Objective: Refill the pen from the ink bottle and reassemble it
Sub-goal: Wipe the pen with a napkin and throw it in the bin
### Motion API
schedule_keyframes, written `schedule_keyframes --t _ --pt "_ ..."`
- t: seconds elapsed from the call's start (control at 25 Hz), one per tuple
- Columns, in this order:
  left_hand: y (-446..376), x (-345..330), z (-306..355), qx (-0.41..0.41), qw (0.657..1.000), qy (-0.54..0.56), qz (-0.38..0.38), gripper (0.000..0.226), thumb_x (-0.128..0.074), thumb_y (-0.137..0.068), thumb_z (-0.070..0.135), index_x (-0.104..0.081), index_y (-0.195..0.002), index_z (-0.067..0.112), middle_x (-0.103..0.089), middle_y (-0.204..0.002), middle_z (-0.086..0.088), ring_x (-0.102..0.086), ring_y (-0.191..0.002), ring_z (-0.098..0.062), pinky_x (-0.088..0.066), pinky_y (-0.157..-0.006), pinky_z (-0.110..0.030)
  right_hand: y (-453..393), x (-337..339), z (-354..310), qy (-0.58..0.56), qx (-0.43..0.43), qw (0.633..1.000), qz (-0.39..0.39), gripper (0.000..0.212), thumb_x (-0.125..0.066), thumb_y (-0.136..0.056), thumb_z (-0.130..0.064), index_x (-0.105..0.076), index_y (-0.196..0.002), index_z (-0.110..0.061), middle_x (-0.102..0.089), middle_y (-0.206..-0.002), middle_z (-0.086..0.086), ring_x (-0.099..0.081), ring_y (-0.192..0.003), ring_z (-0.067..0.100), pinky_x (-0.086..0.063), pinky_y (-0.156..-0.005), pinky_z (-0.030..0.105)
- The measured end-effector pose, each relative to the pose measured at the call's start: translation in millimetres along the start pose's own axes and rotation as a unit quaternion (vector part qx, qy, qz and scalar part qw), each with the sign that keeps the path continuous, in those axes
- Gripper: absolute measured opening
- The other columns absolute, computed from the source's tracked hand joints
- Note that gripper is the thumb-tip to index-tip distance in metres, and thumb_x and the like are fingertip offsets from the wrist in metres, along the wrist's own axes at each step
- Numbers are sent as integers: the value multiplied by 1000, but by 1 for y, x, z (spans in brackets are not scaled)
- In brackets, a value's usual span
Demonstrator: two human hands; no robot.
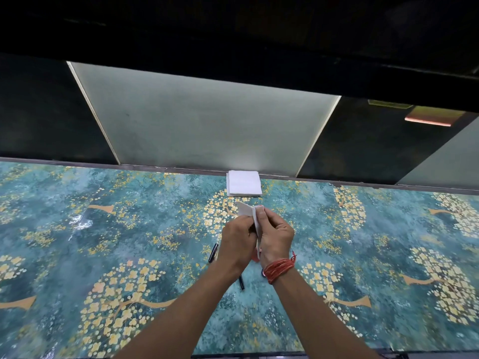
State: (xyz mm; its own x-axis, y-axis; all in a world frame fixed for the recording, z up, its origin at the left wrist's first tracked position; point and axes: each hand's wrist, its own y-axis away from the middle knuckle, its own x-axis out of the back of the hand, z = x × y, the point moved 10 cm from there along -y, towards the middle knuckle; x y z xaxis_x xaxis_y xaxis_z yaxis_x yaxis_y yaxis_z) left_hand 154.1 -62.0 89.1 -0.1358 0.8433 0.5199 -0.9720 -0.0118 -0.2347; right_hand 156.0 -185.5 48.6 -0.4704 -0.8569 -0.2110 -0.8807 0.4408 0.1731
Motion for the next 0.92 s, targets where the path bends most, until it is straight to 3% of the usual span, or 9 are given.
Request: schedule_keyframes --t 0.08,0.16,0.32,0.44,0.56,0.72,0.8,0.92 --pt "0 -1 -3 8 1000 -16 3 16 -56 -78 -1 -64 -67 7 -62 -64 -9 -49 -54 -20 -35 -50 -30 0 -1 -7 15 24 1000 8 10 -73 -82 -4 -77 -88 -11 -77 -79 -1 -70 -75 8 -59 -75 25" --pt "-1 0 -2 1 1000 -15 1 14 -57 -79 -1 -66 -70 6 -63 -66 -9 -51 -56 -20 -39 -51 -31 0 -3 -14 40 50 998 2 11 -73 -82 -5 -76 -92 -5 -76 -82 2 -70 -73 5 -58 -74 25" --pt "-6 4 -3 22 997 67 -8 20 -52 -83 6 -64 -68 7 -56 -59 -3 -42 -51 -8 -34 -50 -24 -3 -12 -16 8 41 998 -54 12 -69 -84 0 -75 -93 -7 -76 -75 -3 -70 -72 6 -56 -67 18" --pt "-10 -1 -9 34 991 116 -50 18 -53 -88 4 -69 -82 6 -67 -72 -8 -57 -61 -20 -47 -56 -32 -4 -16 -7 -50 1 993 -104 14 -70 -82 -7 -76 -95 -7 -77 -87 6 -71 -83 16 -58 -72 24" --pt "-11 -4 -13 51 983 165 -68 19 -52 -94 9 -70 -101 9 -72 -88 -8 -65 -81 -22 -53 -71 -32 -4 -17 6 -81 -40 988 -129 36 -75 -75 -22 -73 -104 0 -73 -103 20 -68 -97 26 -56 -85 36" --pt "-9 -9 -17 69 979 177 -71 20 -50 -94 6 -66 -103 12 -68 -84 -1 -59 -74 -7 -51 -67 -28 -5 -16 7 -7 -20 990 -141 28 -69 -86 -14 -71 -109 1 -71 -109 22 -67 -100 27 -52 -93 43" --pt "-7 -11 -14 48 985 146 -77 14 -49 -95 8 -62 -93 10 -61 -76 2 -49 -63 0 -42 -57 -19 -5 -14 2 38 11 989 -140 21 -68 -87 -11 -73 -107 -5 -74 -104 17 -70 -97 22 -55 -87 38" --pt "-5 -6 -11 17 992 114 -54 11 -50 -92 7 -61 -93 8 -60 -78 -2 -47 -63 1 -38 -58 -15 -3 -12 -8 100 67 985 -125 18 -70 -87 -12 -75 -104 -9 -76 -95 13 -72 -88 21 -58 -79 36"
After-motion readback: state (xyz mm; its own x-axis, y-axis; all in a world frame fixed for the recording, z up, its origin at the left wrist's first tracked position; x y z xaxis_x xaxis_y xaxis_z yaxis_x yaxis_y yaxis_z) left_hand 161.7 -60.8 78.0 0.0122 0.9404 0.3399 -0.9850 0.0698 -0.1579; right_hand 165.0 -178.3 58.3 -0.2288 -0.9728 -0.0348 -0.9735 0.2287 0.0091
